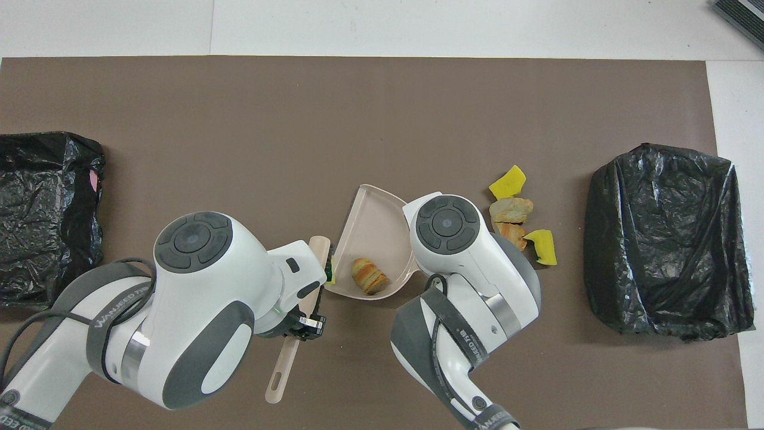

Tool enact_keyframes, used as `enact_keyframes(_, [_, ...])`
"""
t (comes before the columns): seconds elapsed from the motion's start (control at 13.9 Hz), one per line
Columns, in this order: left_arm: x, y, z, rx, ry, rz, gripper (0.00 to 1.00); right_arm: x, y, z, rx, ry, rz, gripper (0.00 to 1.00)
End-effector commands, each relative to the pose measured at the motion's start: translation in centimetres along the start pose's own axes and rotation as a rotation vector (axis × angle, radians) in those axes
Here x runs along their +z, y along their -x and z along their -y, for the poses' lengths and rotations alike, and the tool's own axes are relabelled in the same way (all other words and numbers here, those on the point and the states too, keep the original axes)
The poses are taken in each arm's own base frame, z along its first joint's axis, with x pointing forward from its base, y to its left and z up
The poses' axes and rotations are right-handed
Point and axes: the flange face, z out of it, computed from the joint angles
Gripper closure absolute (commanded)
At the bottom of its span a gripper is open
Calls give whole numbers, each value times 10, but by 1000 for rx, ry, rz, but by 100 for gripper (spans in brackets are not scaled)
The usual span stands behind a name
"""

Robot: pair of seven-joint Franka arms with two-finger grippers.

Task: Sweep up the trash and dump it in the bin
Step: 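Brush the scraps and sponge into the dustpan held by the right gripper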

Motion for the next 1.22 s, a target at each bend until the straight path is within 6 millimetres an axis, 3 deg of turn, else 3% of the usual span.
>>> enact_keyframes(0.0, [14, 18, 15, -41, 1, -2, 100, -4, 4, 3, -16, 29, -11, 100])
enact_keyframes(0.22, [2, -1, 67, -183, 42, -49, 100, -4, 4, 3, -17, 29, -11, 100])
enact_keyframes(0.36, [7, -11, 104, -231, 66, -111, 100, -4, 4, 3, -17, 29, -11, 100])
enact_keyframes(0.43, [13, -12, 109, -226, 66, -112, 100, -4, 4, 3, -17, 29, -11, 100])
enact_keyframes(0.57, [12, -13, 144, -295, 83, -106, 100, -4, 4, 3, -19, 29, -11, 100])
enact_keyframes(0.72, [20, -6, 159, -329, 90, -87, 100, -4, 4, 2, -29, 29, -10, 100])
enact_keyframes(0.93, [44, 0, 155, -355, 80, -61, 100, -4, 4, 2, -31, 28, -9, 100])
enact_keyframes(1.15, [62, -5, 119, -351, 55, -73, 100, -3, 5, 2, -33, 28, -7, 100])
